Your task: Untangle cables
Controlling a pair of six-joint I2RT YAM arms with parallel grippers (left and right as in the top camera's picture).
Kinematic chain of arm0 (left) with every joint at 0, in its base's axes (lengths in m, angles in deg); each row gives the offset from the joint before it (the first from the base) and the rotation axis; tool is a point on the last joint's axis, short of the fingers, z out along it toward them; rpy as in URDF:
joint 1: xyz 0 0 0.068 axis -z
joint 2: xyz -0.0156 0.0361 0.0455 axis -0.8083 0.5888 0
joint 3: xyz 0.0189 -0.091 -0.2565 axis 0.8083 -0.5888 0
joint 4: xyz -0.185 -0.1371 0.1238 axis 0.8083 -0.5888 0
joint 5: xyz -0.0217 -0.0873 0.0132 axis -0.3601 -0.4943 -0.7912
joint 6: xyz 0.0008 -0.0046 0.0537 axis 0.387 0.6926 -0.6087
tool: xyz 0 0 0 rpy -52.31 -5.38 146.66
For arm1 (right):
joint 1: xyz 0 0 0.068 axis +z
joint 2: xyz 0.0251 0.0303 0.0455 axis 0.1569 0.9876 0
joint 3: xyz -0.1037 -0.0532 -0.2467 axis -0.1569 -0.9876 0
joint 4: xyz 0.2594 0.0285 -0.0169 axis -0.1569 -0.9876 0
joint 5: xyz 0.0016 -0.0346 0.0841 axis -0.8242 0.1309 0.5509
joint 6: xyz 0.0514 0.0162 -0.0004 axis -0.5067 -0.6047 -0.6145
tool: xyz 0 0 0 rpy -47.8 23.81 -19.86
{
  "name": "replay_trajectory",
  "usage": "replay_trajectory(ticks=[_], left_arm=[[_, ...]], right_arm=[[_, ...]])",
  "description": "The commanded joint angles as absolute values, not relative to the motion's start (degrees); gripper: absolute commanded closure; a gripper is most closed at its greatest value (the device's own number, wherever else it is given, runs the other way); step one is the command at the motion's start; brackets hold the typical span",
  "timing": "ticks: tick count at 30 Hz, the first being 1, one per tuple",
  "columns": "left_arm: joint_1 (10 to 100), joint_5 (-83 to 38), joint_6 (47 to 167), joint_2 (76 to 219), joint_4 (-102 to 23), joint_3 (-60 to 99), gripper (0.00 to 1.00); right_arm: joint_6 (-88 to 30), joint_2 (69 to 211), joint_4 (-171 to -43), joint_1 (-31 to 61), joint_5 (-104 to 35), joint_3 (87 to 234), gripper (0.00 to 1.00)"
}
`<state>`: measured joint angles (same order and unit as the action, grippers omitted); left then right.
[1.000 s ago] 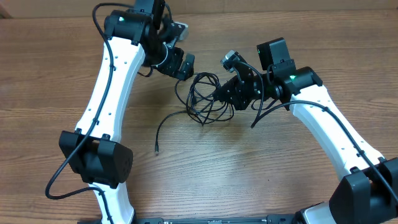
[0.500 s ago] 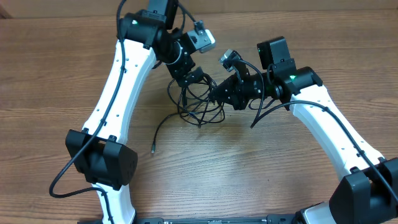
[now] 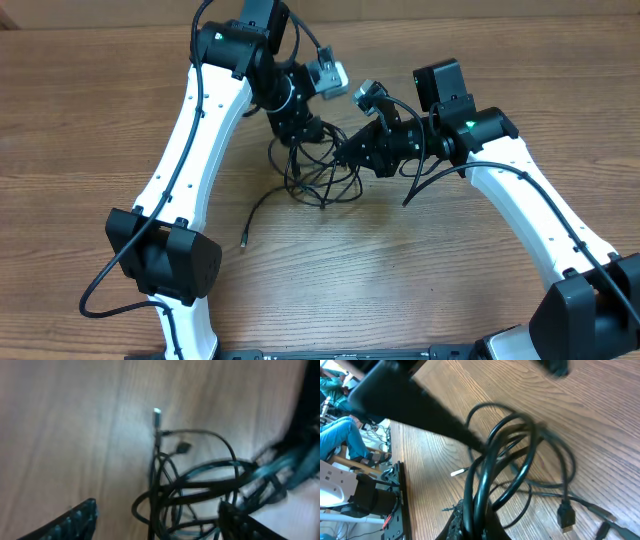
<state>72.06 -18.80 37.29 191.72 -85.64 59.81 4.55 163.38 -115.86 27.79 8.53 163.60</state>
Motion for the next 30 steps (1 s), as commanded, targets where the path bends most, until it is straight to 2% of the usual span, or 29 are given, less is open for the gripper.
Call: replay_trajectory(ticks=[1, 11, 18, 23, 30], left_arm=[[71.8, -19.4, 30.2, 190.4, -89.4, 59.6, 0.28], [71.5, -18.5, 30.1, 190.4, -92.3, 59.6, 0.19], [71.6, -18.8, 30.1, 190.4, -95.0, 59.6, 0.23], [71.6, -20.7, 29.0, 190.4, -95.5, 59.6, 0.34], [71.6, -24.2, 27.1, 190.4, -95.4, 59.6, 0.65]], right_arm=[[4.9, 162.7, -115.4, 27.7, 10.2, 164.0, 0.96], [4.9, 162.7, -115.0, 27.7, 10.2, 164.0, 0.96], [4.9, 162.7, -112.0, 27.6, 10.3, 164.0, 0.96], [4.9, 162.7, -108.6, 27.6, 13.9, 164.0, 0.96], [4.9, 162.7, -107.2, 27.6, 14.8, 164.0, 0.96]])
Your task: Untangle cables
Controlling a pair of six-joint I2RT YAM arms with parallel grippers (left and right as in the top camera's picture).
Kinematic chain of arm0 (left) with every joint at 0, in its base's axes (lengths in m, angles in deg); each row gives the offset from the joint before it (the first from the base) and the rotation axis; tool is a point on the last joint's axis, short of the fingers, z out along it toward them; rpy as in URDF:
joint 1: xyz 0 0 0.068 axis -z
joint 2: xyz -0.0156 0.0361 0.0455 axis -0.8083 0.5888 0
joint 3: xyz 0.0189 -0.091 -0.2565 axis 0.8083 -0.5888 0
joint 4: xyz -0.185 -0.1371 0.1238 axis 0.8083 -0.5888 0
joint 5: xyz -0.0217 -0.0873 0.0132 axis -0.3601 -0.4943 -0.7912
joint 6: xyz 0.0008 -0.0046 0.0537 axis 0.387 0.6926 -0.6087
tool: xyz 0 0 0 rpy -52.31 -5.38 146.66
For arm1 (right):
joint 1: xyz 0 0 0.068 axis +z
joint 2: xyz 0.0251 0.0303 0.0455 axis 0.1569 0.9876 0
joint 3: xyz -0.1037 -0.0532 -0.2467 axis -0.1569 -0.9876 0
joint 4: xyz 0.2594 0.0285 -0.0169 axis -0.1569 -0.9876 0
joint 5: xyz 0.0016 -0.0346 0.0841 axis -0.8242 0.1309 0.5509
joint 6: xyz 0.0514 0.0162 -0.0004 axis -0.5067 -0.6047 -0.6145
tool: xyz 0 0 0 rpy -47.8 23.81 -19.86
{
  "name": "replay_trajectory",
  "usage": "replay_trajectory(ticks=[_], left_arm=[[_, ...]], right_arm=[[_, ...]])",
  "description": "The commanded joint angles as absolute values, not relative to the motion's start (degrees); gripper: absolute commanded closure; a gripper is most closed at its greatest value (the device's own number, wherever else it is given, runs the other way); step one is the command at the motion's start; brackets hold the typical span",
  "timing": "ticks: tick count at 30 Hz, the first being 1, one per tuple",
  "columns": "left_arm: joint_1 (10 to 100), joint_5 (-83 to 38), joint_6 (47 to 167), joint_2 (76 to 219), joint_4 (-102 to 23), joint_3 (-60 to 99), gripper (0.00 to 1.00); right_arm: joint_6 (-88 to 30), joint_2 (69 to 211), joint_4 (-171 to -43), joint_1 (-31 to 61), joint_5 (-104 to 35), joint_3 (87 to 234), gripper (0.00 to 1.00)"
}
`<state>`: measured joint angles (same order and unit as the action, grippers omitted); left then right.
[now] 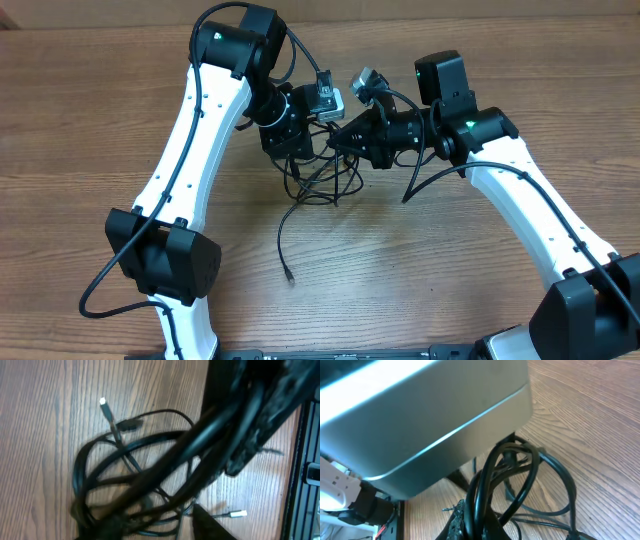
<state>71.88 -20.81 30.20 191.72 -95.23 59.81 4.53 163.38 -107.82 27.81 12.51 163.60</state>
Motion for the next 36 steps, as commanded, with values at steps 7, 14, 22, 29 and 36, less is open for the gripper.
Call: replay_trajectory(ticks=[7, 14, 22, 29, 36], left_arm=[[71.6, -24.5, 27.1, 190.4, -95.2, 59.6, 0.74], [70.9, -20.6, 31.1, 190.4, -93.2, 59.6, 0.00], [70.3, -19.8, 32.5, 190.4, -94.1, 59.6, 0.01], [68.1, -27.9, 36.0, 190.4, -89.5, 59.6, 0.00], [67.2, -40.6, 24.3, 190.4, -92.5, 59.6, 0.01]], right_arm=[[4.9, 162.7, -107.2, 27.6, 14.7, 164.0, 0.96], [4.9, 162.7, -107.6, 27.6, 13.8, 164.0, 0.96], [4.9, 162.7, -107.6, 26.0, 12.4, 164.0, 0.96], [4.9, 162.7, -108.1, 24.6, 12.9, 164.0, 0.96], [6.9, 162.7, -108.3, 24.5, 17.6, 164.0, 0.96]])
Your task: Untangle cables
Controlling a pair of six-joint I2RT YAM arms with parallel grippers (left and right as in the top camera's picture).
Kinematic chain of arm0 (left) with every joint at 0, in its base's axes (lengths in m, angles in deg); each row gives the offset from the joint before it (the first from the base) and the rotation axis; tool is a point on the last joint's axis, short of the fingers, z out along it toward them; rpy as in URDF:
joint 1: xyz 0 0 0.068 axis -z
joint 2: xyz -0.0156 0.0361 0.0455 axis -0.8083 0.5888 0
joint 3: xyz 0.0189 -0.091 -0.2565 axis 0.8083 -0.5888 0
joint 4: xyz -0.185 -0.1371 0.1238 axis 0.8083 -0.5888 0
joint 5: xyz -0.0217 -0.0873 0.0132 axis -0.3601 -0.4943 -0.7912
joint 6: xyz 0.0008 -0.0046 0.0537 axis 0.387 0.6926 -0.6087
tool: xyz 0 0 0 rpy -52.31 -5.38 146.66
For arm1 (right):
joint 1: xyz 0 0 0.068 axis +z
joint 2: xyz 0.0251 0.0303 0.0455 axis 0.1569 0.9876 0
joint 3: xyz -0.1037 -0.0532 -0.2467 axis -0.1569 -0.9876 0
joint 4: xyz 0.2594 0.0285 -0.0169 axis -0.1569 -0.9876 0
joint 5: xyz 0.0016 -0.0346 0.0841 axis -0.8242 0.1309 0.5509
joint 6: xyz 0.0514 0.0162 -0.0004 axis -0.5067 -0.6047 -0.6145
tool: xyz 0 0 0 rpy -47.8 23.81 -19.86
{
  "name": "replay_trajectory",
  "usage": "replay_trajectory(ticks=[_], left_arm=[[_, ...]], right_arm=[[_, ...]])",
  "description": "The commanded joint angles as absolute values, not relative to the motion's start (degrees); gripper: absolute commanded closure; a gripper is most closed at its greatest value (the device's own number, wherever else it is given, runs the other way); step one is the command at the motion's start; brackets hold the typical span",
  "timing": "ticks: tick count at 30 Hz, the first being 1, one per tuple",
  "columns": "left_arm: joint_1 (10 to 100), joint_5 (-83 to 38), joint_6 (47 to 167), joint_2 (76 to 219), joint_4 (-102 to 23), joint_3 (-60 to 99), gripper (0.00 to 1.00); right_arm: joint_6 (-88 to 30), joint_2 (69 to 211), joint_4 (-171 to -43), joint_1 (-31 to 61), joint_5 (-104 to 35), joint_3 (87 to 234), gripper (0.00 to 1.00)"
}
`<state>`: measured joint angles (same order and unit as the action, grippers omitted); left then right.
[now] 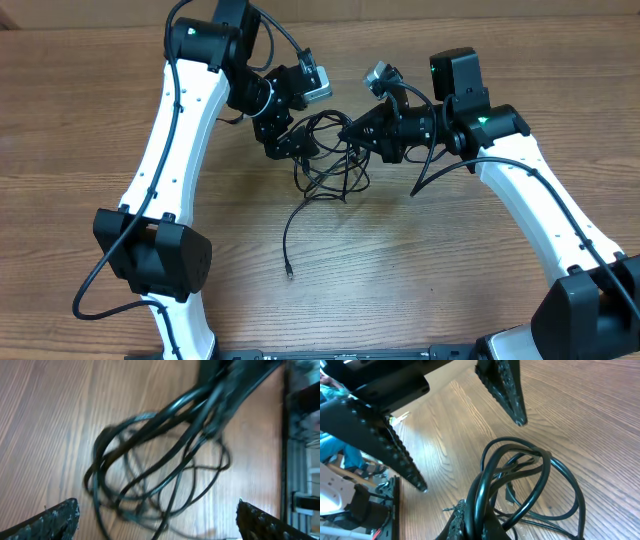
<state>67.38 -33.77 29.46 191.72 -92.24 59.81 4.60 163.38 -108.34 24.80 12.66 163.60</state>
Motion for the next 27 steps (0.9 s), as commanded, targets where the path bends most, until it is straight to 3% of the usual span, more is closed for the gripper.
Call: replay_trajectory(ticks=[1, 6, 16, 27], left_arm=[[67.0, -40.8, 24.4, 190.4, -92.5, 59.6, 0.00], [64.4, -45.5, 23.8, 190.4, -92.7, 59.6, 0.00], [56.9, -58.4, 16.4, 190.4, -97.5, 59.6, 0.00], [60.4, -58.7, 13.6, 190.4, -99.9, 59.6, 0.00]], right_arm=[[9.1, 162.7, -108.5, 24.3, 20.1, 164.0, 0.96], [16.5, 162.7, -108.5, 23.3, 29.2, 164.0, 0.96], [21.2, 162.7, -108.4, 21.1, 34.6, 164.0, 0.96], [24.1, 162.7, -105.3, 21.2, 41.1, 164.0, 0.96]])
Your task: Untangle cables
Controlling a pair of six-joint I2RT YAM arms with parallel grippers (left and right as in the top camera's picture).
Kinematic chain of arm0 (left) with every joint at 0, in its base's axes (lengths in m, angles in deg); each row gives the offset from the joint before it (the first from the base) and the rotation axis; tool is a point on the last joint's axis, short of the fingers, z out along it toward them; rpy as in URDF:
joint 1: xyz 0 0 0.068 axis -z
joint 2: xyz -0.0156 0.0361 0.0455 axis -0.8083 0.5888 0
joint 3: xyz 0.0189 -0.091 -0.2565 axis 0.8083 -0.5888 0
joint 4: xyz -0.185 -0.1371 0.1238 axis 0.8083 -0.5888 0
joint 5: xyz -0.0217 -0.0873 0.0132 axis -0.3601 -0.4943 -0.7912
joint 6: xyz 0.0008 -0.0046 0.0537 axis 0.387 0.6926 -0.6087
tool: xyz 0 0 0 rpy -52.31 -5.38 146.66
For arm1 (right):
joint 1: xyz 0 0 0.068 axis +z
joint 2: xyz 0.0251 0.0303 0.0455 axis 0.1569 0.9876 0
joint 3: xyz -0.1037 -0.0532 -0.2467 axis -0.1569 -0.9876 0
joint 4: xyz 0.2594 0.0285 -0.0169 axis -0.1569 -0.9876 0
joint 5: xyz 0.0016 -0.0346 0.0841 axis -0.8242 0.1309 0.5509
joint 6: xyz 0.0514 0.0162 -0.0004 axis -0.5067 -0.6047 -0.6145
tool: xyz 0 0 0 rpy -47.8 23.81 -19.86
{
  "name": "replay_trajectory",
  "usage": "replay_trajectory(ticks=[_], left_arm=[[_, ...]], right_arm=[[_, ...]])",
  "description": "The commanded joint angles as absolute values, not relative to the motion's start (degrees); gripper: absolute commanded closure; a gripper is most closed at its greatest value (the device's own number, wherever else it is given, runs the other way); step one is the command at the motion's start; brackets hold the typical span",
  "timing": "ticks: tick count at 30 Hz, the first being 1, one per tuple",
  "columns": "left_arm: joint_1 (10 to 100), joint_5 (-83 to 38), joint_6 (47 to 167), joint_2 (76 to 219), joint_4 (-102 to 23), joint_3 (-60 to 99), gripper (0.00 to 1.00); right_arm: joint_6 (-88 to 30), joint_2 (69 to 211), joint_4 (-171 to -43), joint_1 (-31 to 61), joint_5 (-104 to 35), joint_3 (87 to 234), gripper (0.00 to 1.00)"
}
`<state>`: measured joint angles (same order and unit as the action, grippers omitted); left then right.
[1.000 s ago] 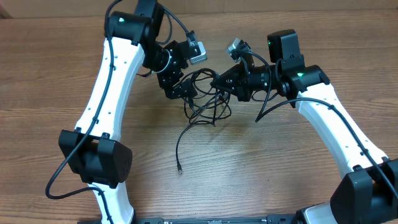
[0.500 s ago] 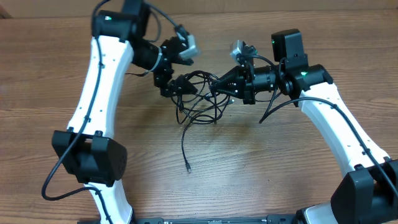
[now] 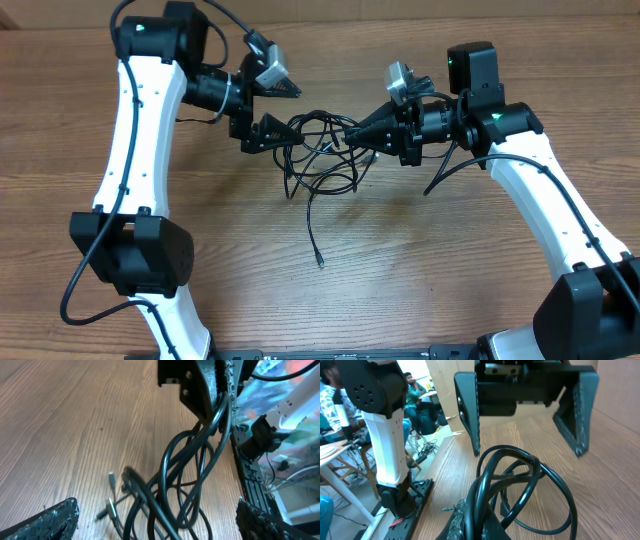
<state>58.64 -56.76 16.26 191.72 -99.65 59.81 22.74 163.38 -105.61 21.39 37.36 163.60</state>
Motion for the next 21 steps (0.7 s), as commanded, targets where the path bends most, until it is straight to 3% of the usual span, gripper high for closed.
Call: replay_trajectory(ticks=[1, 5, 8, 14, 15, 21], left_arm=[[60.8, -58.7, 13.2, 190.4, -99.9, 59.6, 0.00], [61.2, -58.7, 12.5, 190.4, -99.8, 59.6, 0.00], [61.2, -58.6, 12.6, 190.4, -99.9, 59.6, 0.13], [61.9, -58.2, 12.0, 190.4, -99.9, 59.6, 0.91], [61.9, -58.3, 11.9, 190.4, -99.9, 59.6, 0.95], [61.9, -58.3, 12.0, 190.4, -99.9, 59.6, 0.96]], right_arm=[[24.1, 162.7, -105.2, 21.2, 41.1, 164.0, 0.96], [24.1, 162.7, -105.2, 21.2, 41.1, 164.0, 0.96], [24.1, 162.7, -105.3, 21.3, 41.2, 164.0, 0.96], [24.1, 162.7, -105.3, 21.3, 41.1, 164.0, 0.96], [24.1, 162.7, -105.3, 21.3, 41.1, 164.0, 0.96], [24.1, 162.7, -105.3, 21.3, 41.1, 164.0, 0.96]])
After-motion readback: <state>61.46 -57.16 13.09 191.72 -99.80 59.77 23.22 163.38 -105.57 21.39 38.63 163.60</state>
